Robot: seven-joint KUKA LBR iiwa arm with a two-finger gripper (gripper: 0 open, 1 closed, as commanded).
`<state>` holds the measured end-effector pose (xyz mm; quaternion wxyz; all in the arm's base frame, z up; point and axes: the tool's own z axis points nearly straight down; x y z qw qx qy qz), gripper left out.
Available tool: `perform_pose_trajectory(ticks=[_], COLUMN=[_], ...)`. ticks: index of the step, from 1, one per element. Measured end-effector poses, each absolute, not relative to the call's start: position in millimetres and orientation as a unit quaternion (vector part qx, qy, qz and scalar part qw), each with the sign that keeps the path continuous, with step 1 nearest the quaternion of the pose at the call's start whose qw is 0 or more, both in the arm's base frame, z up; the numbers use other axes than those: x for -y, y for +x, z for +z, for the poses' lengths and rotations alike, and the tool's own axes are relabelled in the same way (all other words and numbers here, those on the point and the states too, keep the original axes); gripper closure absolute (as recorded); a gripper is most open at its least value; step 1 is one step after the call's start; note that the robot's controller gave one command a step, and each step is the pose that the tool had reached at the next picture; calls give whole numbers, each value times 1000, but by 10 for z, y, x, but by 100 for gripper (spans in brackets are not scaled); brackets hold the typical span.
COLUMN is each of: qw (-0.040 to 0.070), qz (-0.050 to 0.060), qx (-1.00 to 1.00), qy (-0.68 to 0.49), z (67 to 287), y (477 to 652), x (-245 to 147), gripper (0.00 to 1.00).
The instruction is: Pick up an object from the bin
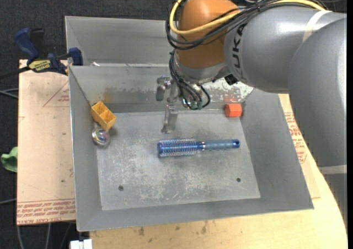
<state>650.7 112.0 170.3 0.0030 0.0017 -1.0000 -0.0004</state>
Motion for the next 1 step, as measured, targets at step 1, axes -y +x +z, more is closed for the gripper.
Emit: perform_pose_trajectory(ticks=[1], qw=[6], qz=[1], qx=[1000], qy=[28], z=[1010], y=[5785], x=[-556], gripper=[0])
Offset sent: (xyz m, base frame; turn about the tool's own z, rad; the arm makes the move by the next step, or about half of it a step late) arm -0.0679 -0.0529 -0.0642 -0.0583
